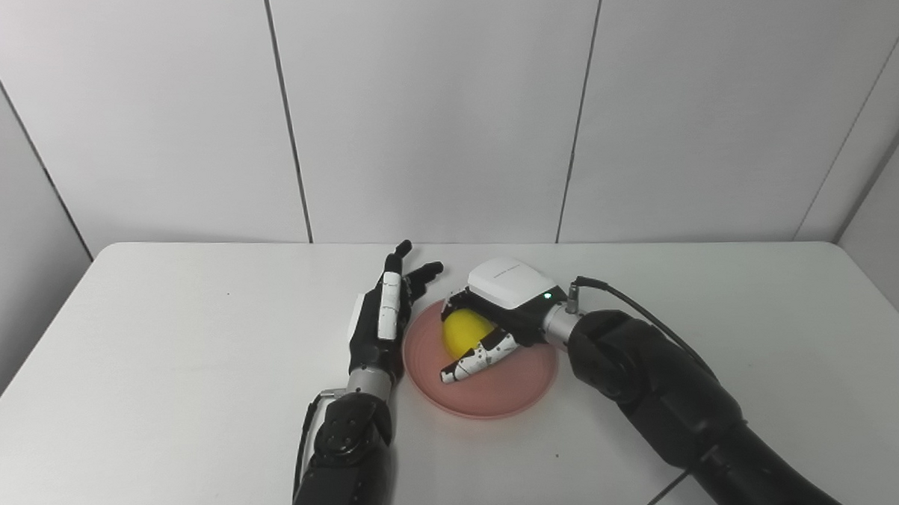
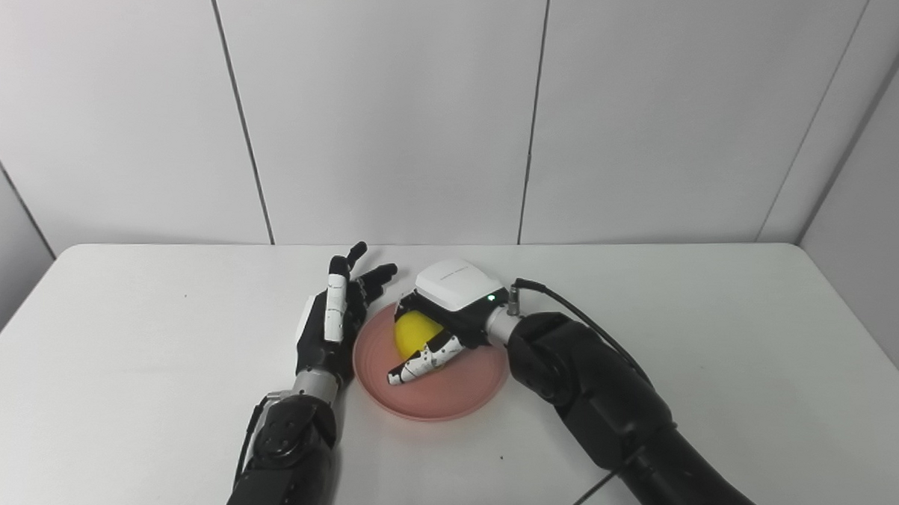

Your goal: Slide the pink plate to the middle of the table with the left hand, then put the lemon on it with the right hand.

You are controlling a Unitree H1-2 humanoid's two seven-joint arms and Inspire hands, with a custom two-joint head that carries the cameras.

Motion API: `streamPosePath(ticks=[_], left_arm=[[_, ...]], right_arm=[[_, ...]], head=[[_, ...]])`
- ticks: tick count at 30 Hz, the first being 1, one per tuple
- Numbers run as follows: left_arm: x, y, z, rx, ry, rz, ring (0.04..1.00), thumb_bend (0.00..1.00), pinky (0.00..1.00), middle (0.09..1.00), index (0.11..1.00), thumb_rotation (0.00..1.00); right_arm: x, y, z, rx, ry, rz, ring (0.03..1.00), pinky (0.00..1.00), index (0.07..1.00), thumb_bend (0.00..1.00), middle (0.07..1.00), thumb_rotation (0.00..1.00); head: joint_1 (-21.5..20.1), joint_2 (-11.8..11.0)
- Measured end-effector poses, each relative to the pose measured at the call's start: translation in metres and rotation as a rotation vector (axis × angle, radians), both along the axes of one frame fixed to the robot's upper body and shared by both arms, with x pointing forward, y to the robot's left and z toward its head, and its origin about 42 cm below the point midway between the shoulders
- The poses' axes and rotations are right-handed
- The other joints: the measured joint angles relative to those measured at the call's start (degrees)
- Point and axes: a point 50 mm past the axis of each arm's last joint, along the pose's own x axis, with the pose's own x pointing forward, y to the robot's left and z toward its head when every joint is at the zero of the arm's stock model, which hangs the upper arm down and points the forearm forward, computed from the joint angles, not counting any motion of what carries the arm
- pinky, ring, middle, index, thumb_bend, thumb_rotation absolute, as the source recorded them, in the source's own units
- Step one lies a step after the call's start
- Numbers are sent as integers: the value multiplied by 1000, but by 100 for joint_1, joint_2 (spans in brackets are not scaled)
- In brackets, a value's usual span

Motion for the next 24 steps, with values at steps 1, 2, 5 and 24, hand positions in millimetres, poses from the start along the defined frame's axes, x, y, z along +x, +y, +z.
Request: streamPosePath(ticks=[1,2,5,24], left_arm=[[0,0,0,0,0,0,843,890,923,717,900,957],[0,0,0,0,1,0,837,887,925,717,900,959],[1,0,0,0,1,0,837,893,951,717,904,954],[2,2,0,-21,0,4,825,908,879,810,886,911]], right_arm=[[0,-1,2,-2,-7,1,626,526,666,936,680,818],[-1,-1,4,-1,-15,3,631,531,665,939,682,833],[0,-5,13,24,-37,-6,611,511,667,934,677,820],[9,-69,24,658,6,-271,630,560,677,770,653,938]], head=[[0,0],[0,0],[35,0],[0,17]])
